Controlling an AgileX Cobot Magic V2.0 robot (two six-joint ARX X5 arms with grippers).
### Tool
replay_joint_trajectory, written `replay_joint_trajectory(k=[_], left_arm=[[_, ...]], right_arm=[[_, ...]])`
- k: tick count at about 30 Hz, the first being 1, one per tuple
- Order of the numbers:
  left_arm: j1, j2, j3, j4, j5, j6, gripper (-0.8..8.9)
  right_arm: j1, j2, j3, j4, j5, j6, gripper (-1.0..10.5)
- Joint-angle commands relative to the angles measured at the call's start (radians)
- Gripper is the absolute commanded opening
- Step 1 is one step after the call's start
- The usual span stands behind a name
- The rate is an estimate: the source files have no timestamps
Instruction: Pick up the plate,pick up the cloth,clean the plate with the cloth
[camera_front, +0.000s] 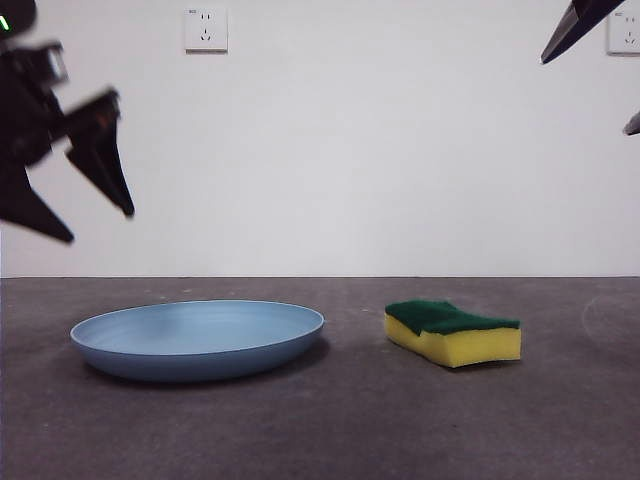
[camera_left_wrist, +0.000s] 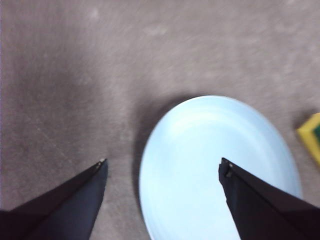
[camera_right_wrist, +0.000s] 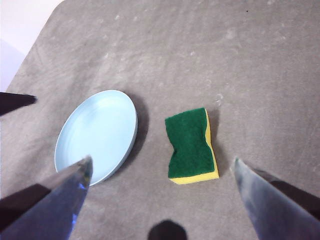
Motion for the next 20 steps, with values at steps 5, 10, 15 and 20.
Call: replay_joint_trajectory(k=[5, 10, 15, 20], left_arm=[[-0.024, 0.147, -0.004, -0.007, -0.004, 0.024, 3.72], [-0.057, 0.209, -0.004, -0.005, -0.044, 0.031, 3.72], [-0.085, 0.238, -0.004, -0.004, -0.071, 0.044, 3.72], [-0.103, 0.241, -0.004, -0.008, -0.116, 0.062, 0.83]], right_arm=[[0.001, -0.002, 0.005, 0.003, 0.0, -0.008, 4.7], [0.001, -0.002, 0.005, 0.003, 0.0, -0.008, 4.7], [0.001, -0.002, 0.005, 0.002, 0.0, -0.008, 4.7], [0.001, -0.002, 0.005, 0.002, -0.001, -0.008, 4.7]])
